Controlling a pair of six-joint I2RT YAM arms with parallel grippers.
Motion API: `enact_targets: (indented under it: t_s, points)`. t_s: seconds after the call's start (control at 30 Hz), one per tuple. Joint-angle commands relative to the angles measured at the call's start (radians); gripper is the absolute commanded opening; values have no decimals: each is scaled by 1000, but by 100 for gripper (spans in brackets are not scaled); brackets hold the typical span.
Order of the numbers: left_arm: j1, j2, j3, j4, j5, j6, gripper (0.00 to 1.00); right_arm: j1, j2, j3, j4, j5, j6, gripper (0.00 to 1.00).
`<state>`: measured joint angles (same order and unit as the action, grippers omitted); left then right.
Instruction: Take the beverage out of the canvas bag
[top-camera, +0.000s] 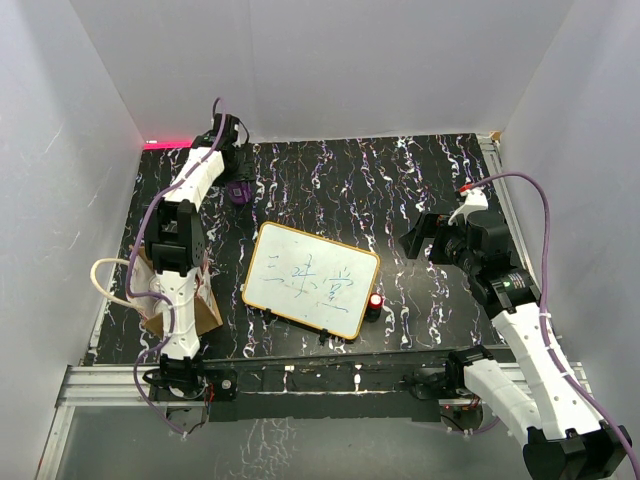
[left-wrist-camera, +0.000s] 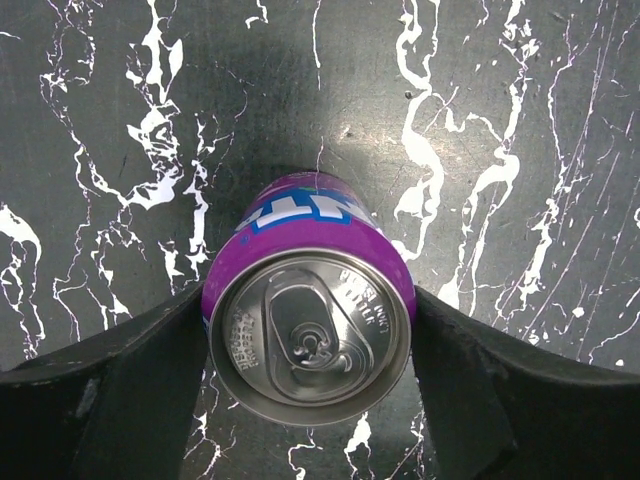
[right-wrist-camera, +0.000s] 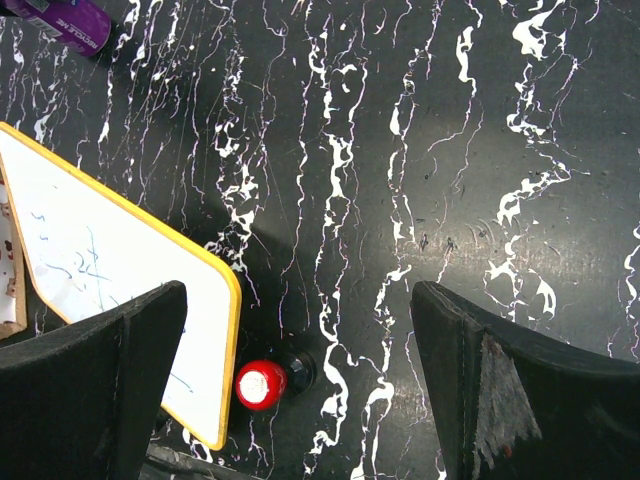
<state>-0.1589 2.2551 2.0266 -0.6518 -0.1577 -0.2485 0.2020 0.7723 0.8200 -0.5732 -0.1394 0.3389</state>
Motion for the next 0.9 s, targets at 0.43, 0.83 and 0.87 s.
enact_targets:
  t_s: [0.43, 0.83, 0.87]
  points:
    - [-34, -523, -245, 45, 62, -28, 93, 2, 5, -12, 79, -44, -10, 98]
    - [-51, -1121, -660, 117, -271, -13, 93, 5, -4, -23, 93, -79, -7, 98]
    - [-51, -1147, -675, 112, -358, -16, 93, 7, -3, -25, 96, -83, -7, 98]
